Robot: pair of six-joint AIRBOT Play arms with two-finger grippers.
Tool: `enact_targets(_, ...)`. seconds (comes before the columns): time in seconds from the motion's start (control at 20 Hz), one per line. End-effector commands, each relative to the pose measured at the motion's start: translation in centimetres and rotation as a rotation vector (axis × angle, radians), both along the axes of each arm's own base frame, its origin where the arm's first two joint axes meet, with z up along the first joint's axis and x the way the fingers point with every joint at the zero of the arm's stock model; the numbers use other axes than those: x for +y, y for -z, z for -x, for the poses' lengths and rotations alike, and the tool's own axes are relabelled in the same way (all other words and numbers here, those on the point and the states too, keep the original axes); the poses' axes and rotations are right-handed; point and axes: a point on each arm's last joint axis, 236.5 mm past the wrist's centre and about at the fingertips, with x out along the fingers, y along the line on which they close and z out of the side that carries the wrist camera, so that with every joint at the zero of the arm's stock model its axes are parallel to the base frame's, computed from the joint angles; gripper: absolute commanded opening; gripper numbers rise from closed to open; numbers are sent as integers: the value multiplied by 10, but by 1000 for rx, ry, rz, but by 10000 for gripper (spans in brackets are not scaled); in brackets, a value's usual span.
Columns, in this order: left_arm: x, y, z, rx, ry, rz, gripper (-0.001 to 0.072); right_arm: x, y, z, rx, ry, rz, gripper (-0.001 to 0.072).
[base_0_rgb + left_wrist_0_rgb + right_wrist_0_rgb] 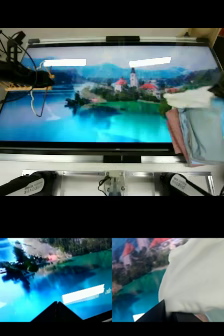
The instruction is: Fold the shirts.
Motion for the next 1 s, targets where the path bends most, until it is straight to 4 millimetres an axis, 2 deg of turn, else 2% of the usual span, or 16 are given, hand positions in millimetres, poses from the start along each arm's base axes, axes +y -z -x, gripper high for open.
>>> enact_targets(0.0, -4, -3, 1, -17, 28, 3, 33, -40, 3, 70, 168, 146, 11, 61)
enact_targets(0.1, -4, -4, 1, -19, 28, 4, 33, -50, 10, 104, 283, 195, 28, 61)
enact_targets(0.25, -9, -4, 2, -29, 59, -5, 33, -73, 28, 168, 544, 285, 137, 61)
enact_targets(0.4, -12, -4, 3, -33, 74, -10, 33, -73, 53, 214, 706, 338, 169, 61)
enact_targets(0.5, -14, -4, 4, -41, 98, -19, 33, -70, 78, 228, 734, 374, 117, 61)
enact_targets(0.55, -14, -4, 4, -41, 97, -19, 33, -70, 86, 228, 717, 405, 80, 61)
enact_targets(0.65, -14, -4, 4, -40, 96, -19, 33, -73, 96, 219, 644, 469, 10, 62)
enact_targets(0.75, -14, -4, 3, -42, 96, -18, 33, -73, 103, 227, 650, 504, -31, 67)
enact_targets(0.8, -14, -5, 2, -47, 93, -17, 33, -74, 108, 231, 654, 516, -40, 176)
enact_targets(0.85, -14, -6, 0, -58, 89, -16, 33, -74, 111, 233, 656, 509, -43, 507)
enact_targets(0.9, -14, -7, -3, -70, 83, -14, 33, -75, 112, 234, 654, 476, -29, 653)
enact_targets(0.95, -14, -8, -5, -76, 81, -13, 33, -80, 108, 235, 651, 484, -8, 655)
